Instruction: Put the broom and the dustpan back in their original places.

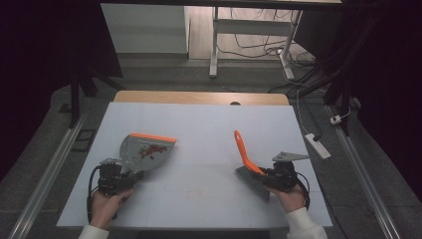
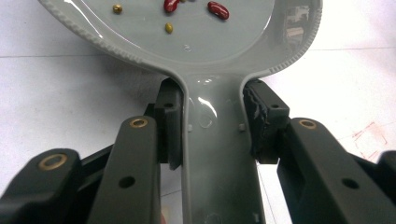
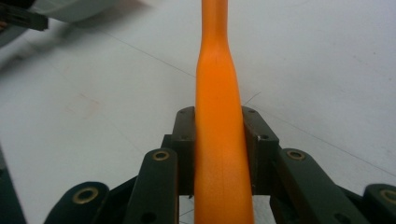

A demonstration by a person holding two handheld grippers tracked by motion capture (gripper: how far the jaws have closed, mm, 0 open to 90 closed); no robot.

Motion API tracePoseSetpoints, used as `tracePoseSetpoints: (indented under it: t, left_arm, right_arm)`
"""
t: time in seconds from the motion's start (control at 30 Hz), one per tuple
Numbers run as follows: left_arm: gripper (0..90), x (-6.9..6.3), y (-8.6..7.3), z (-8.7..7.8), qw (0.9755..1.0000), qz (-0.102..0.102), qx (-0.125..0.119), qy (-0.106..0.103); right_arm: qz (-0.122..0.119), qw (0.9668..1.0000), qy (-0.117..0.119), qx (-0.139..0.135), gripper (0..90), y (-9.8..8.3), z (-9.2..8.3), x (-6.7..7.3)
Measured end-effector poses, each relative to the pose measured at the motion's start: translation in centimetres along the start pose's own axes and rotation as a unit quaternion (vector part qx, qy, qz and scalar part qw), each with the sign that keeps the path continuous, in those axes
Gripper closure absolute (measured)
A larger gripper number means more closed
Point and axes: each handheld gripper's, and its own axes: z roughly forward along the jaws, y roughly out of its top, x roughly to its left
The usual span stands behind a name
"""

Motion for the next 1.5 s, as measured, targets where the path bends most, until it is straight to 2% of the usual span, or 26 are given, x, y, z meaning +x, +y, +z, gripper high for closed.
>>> tracePoseSetpoints:
  t: [0.17, 0.37, 0.73, 1.0, 1.5]
  left_arm:
    - [61.4, -0.1, 0.0, 0.1, 1.0000, 0.003, 0.002, 0.000]
    - [61.4, 0.0, 0.0, 0.3, 1.0000, -0.001, 0.005, 0.001]
    - [61.1, 0.0, -0.1, 0.9, 0.9996, -0.010, 0.020, 0.017]
    - [61.0, -0.3, -0.2, 1.2, 0.9994, -0.009, 0.022, 0.023]
    - [55.8, -0.8, -0.4, 1.3, 0.9994, -0.007, 0.032, 0.007]
  right_arm:
    - [0.006, 0.9997, -0.023, 0.005, 69.8, 0.1, 0.2, -0.5]
    - [-0.001, 0.9987, -0.049, 0.013, 67.9, 0.2, 0.4, -1.1]
    - [0.020, 0.9974, -0.058, 0.037, 57.6, 0.0, 1.0, -3.3]
    - [0.021, 0.9965, -0.067, 0.045, 54.4, 0.1, 1.2, -3.7]
    - [0.020, 0.9937, -0.090, 0.064, 46.2, 0.1, 1.5, -4.0]
